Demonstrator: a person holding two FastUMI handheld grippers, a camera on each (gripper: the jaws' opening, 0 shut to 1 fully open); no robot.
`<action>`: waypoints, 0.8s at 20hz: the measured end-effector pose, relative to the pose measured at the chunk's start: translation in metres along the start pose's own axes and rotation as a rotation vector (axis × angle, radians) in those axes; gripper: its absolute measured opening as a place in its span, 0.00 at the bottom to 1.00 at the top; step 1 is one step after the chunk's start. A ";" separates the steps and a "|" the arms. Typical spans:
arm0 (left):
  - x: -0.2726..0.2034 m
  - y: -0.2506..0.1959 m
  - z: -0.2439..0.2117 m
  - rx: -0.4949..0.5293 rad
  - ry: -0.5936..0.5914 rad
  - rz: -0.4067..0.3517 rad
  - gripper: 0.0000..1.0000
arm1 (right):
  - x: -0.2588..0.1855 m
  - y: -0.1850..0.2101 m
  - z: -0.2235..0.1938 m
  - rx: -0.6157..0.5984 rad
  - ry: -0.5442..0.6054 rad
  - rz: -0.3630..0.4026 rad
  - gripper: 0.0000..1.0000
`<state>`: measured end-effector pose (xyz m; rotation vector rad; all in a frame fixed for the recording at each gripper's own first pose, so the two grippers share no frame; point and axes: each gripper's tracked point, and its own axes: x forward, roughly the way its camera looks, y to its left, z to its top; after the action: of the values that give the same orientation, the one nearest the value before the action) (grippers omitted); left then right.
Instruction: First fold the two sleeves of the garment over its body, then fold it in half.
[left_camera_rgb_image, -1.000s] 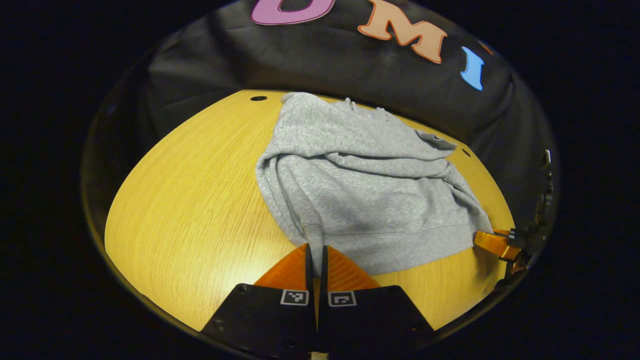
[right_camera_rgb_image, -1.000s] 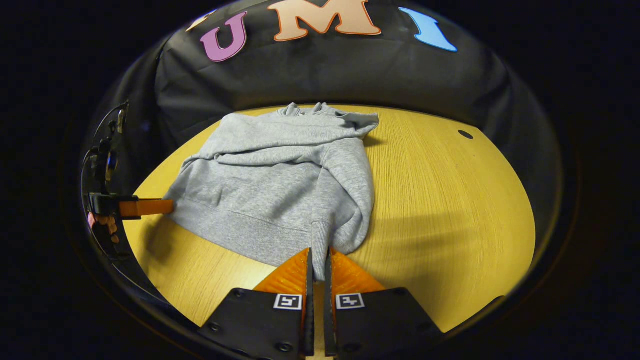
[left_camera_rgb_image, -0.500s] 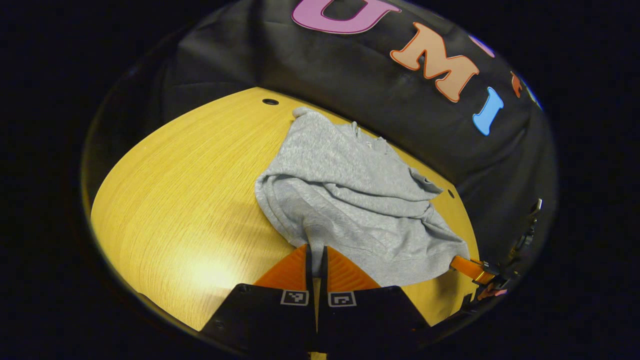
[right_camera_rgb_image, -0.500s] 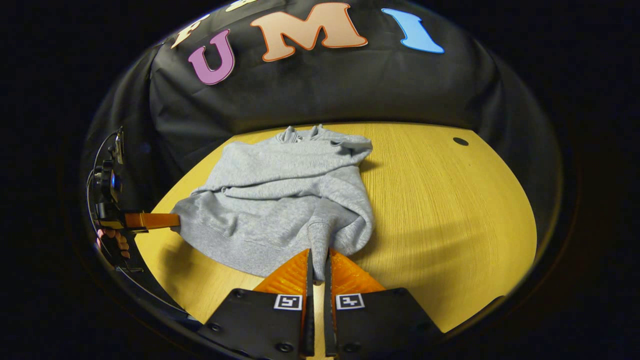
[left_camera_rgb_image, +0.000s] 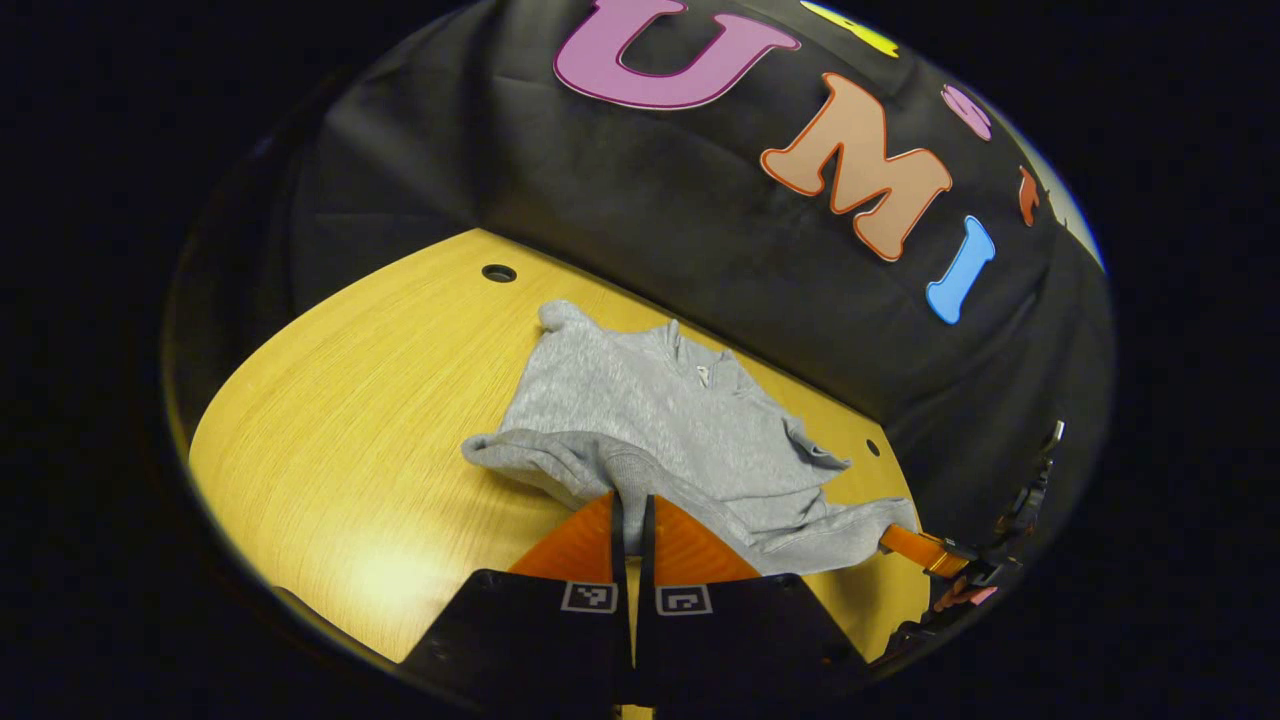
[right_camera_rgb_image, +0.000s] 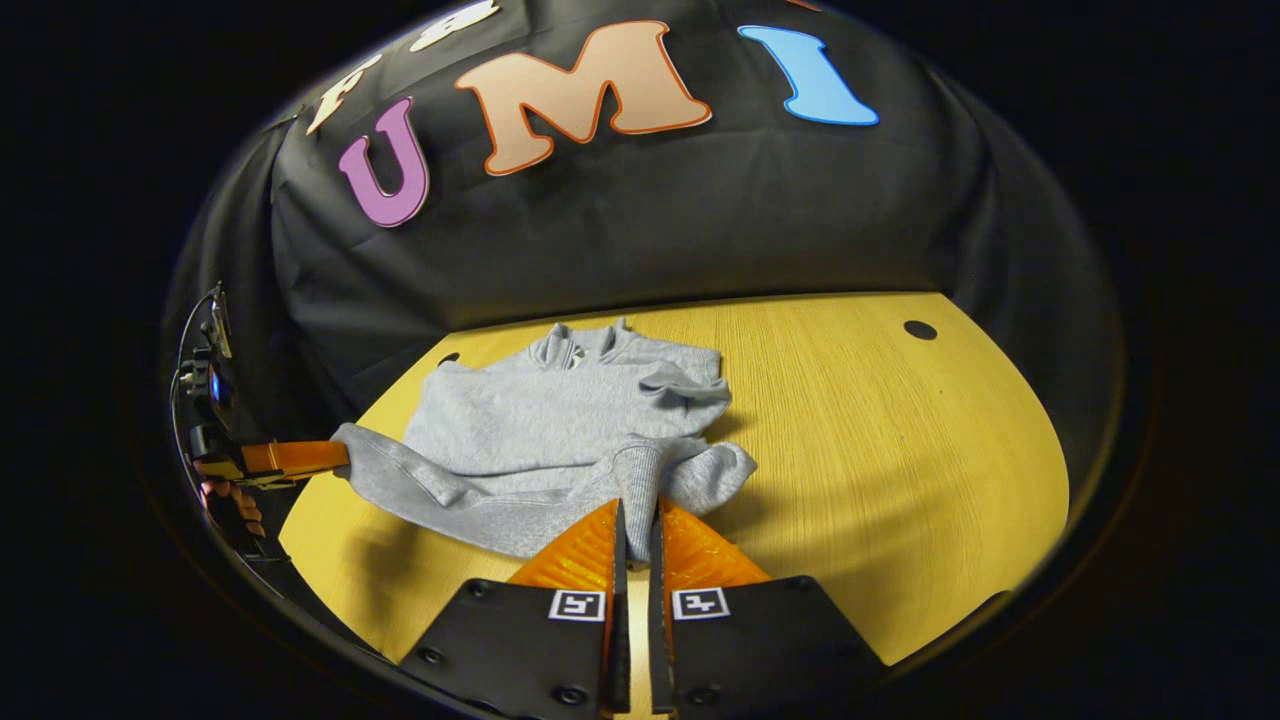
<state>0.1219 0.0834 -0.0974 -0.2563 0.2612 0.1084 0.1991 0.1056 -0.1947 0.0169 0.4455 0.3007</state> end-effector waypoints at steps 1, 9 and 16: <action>0.008 0.001 0.005 -0.001 -0.004 0.007 0.00 | 0.008 -0.001 0.006 0.002 -0.005 -0.009 0.10; 0.080 0.020 0.022 0.031 0.021 0.086 0.00 | 0.087 -0.011 0.031 0.028 0.023 -0.044 0.10; 0.124 0.045 -0.004 0.105 0.112 0.193 0.05 | 0.118 -0.019 0.010 0.000 0.083 -0.033 0.16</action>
<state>0.2335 0.1348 -0.1454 -0.1328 0.4015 0.2713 0.3105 0.1227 -0.2371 -0.0027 0.5273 0.2693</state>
